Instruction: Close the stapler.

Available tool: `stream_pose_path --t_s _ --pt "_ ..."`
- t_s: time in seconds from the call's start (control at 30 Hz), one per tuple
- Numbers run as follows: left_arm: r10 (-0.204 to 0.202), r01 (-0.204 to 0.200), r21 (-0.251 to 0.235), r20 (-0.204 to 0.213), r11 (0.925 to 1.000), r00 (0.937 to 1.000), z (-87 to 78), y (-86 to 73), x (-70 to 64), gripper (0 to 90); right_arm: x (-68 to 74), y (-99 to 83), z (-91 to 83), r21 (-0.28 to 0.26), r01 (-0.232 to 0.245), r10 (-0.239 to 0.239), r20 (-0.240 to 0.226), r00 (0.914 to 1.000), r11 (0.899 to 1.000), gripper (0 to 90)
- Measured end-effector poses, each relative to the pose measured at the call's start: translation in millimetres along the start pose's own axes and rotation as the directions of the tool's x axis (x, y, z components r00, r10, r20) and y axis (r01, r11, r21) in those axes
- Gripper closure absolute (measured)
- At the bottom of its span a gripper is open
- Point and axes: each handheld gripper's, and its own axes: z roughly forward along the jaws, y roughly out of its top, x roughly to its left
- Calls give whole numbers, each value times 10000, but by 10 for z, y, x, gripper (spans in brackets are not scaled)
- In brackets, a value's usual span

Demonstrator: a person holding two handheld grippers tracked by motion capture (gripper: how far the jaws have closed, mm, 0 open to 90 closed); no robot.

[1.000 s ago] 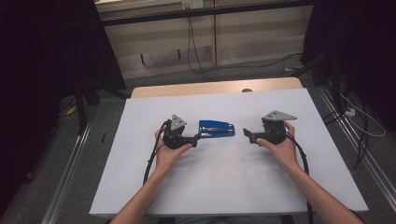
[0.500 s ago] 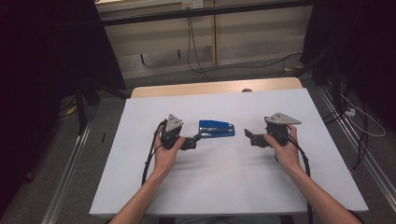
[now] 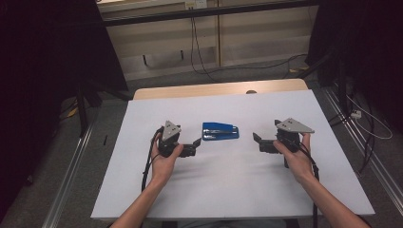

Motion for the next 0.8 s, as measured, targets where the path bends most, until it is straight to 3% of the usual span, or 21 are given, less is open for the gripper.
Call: stream_pose_path --t_s 0.03,0.13,0.33,0.5,0.7,0.8 --pt "-84 83 -22 -102 10000 9999 -26 -22 -1 39 9 1 -25 -40 -49 49 -21 10000 10000 38" --pt "166 -175 -374 -230 9991 9996 -115 -70 0 47 48 8 -88 -134 -48 47 -54 10000 9999 36" --pt "-215 202 -254 -509 9995 9985 -246 -128 54 47 82 -41 -175 -53 114 -114 69 9999 9999 25" --pt "-144 128 -194 -839 9997 9964 -358 -192 94 42 72 -54 -229 -100 -34 35 128 9999 9999 24" --pt "-419 380 -489 -810 9981 9958 -527 -236 96 39 77 -78 -376 -246 4 7 446 9990 9997 14" --pt "-366 327 -516 -782 9981 9963 -607 -275 92 38 47 -110 -447 -304 -84 103 643 9979 9995 14"
